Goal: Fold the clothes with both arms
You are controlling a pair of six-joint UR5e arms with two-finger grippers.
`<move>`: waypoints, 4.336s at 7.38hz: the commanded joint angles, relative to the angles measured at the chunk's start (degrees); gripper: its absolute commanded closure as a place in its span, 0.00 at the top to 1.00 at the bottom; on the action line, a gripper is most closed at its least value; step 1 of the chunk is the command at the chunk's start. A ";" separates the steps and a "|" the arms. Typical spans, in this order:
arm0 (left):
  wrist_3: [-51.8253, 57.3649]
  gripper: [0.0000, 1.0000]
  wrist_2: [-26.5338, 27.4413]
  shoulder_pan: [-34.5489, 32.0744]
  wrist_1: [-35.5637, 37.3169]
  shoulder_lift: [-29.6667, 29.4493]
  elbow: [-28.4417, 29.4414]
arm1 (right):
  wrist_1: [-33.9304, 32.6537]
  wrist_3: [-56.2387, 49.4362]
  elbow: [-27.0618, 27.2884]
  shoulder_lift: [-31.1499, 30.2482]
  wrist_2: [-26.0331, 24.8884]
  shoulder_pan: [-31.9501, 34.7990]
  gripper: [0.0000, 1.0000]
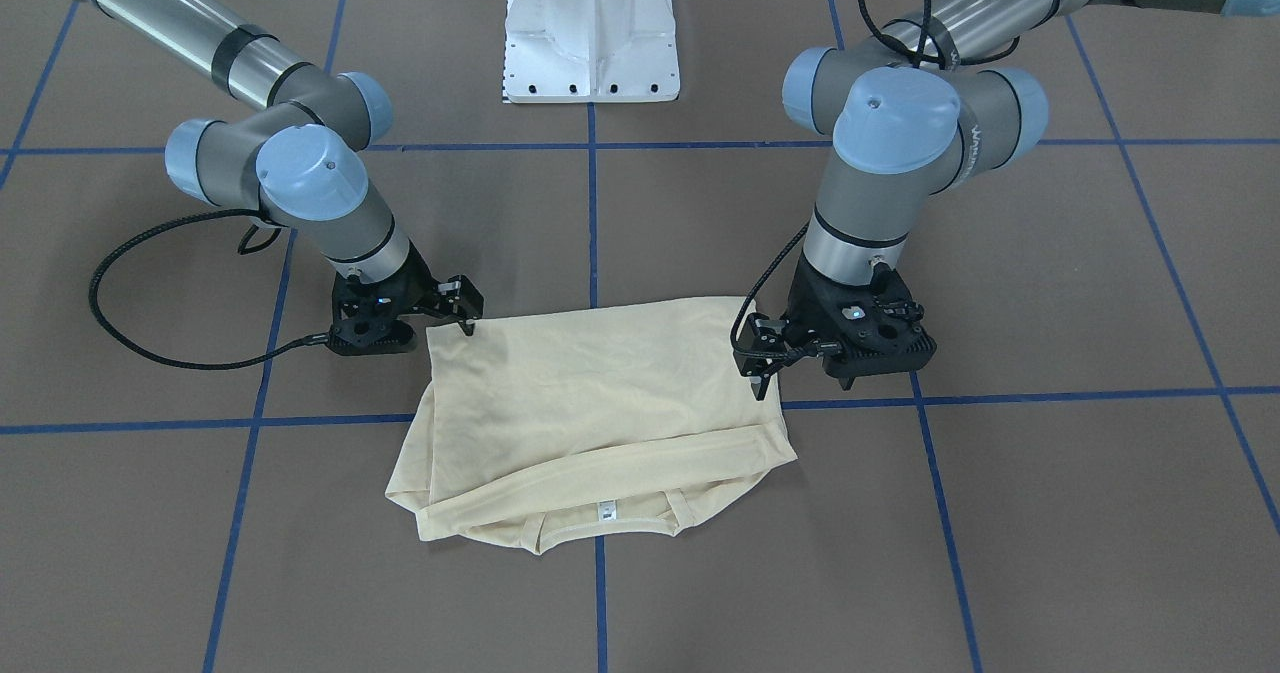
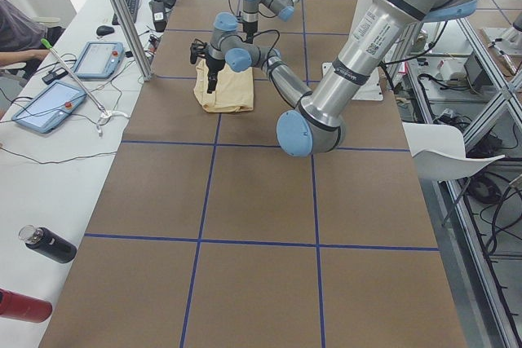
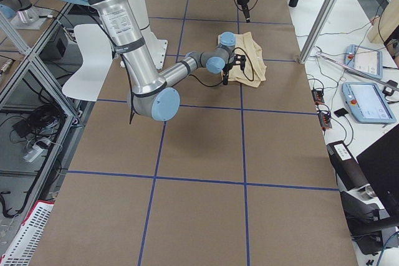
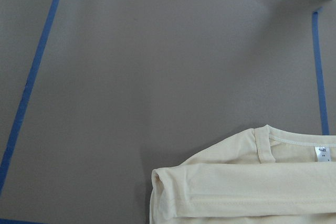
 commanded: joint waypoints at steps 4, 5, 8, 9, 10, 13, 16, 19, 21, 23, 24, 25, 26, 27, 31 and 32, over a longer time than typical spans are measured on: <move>-0.01 0.99 0.02 0.02 0.00 0.23 -0.52 | -0.18 0.20 0.41 0.91 1.53 0.31 0.00; -0.01 0.99 0.02 0.11 0.00 0.23 -0.52 | -0.18 0.20 0.49 0.91 3.28 1.54 0.00; -0.01 0.99 -0.07 0.20 0.00 0.23 -0.60 | -0.27 0.29 0.50 0.82 3.65 1.73 0.00; -0.01 0.99 -0.07 0.20 0.00 0.23 -0.60 | -0.18 0.38 1.10 0.30 3.65 1.90 0.00; -0.01 0.99 -0.07 0.20 -0.08 0.23 -0.69 | -0.27 2.64 3.55 -0.49 3.83 1.56 0.00; -0.01 0.99 0.02 0.11 0.00 0.32 -0.95 | -0.27 9.50 15.40 -8.64 9.78 -3.26 0.00; -0.01 0.99 0.10 0.20 0.00 2.34 -3.76 | -0.18 12.06 27.70 -22.42 12.00 -11.60 0.00; -0.09 0.99 0.10 0.37 0.00 2.25 -4.03 | 0.34 27.66 32.04 -22.93 15.78 -23.10 0.00; 0.08 0.99 0.10 0.37 0.00 2.34 -4.03 | 0.43 28.15 31.87 -22.38 15.35 -23.59 0.99; -0.01 0.99 -0.33 1.16 0.00 2.34 -4.64 | 0.43 27.45 31.35 -21.16 15.26 -17.99 1.00; -0.18 0.99 -0.51 3.17 0.00 4.08 -6.73 | 0.43 27.19 31.08 -19.50 14.99 -13.43 1.00; -4.27 0.99 -0.51 6.14 -0.69 6.97 -9.89 | -0.18 27.18 29.34 -15.31 14.12 -8.08 1.00; -9.19 0.99 -0.51 10.26 -0.79 8.13 -13.49 | -0.18 27.18 26.54 -12.13 13.42 -3.07 1.00; -15.76 0.99 -0.42 15.00 -0.88 8.14 -15.26 | -0.18 23.70 25.03 -10.36 12.80 0.64 1.00; -29.53 0.99 0.10 24.89 -16.48 11.82 -15.38 | -0.36 12.25 23.43 -9.90 8.58 6.48 1.00; -29.80 0.99 0.28 26.20 -16.61 11.75 -14.85 | -0.27 12.24 23.35 -9.55 7.10 6.13 1.00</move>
